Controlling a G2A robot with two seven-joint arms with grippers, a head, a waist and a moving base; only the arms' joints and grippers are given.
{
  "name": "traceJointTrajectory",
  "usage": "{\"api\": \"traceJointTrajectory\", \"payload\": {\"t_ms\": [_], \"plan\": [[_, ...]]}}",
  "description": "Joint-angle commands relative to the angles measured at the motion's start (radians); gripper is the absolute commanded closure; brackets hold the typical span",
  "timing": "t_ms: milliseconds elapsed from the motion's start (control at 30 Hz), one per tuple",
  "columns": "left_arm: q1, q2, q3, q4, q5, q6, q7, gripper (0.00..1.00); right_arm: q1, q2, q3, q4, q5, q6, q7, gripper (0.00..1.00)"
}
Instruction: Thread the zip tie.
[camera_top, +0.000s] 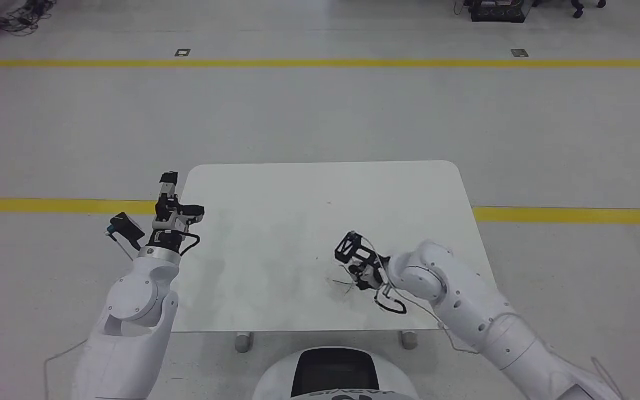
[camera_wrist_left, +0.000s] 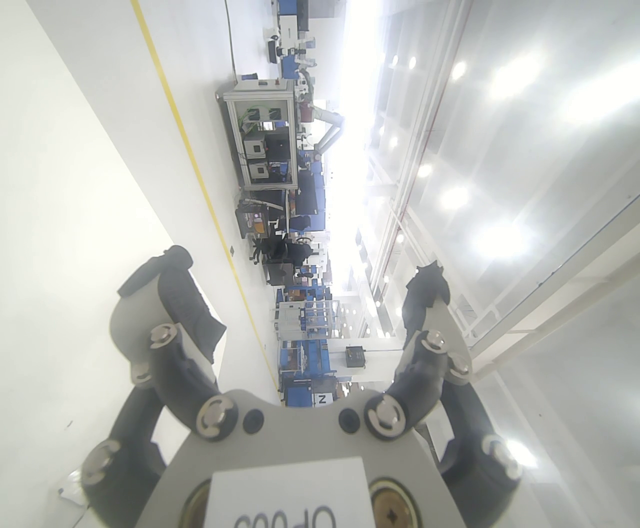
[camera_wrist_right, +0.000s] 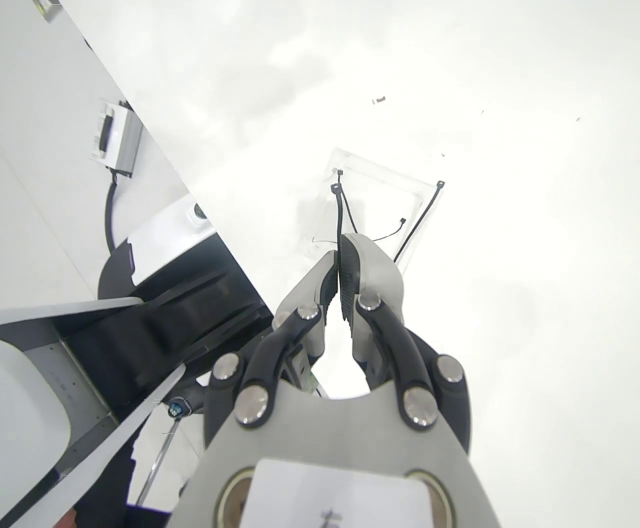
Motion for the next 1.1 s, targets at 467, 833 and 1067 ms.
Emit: {"api": "traceJointTrajectory", "payload": {"t_ms": [467,833,1067], "plan": [[0.0,0.0,0.0,0.0,0.0,0.0,0.0,0.0,0.074,0.074,-0.065,0.074,0.331,0.0,-0.305,1.0],[0.0,0.0,0.0,0.0,0.0,0.0,0.0,0.0,0.099,0.088,-0.097,0.073,0.401,0.0,-0.315,1.0],[0.0,0.0,0.0,0.0,0.0,0.0,0.0,0.0,0.112,0.09,-0.1,0.057,0.539,0.0,-0.266,1.0]]}}
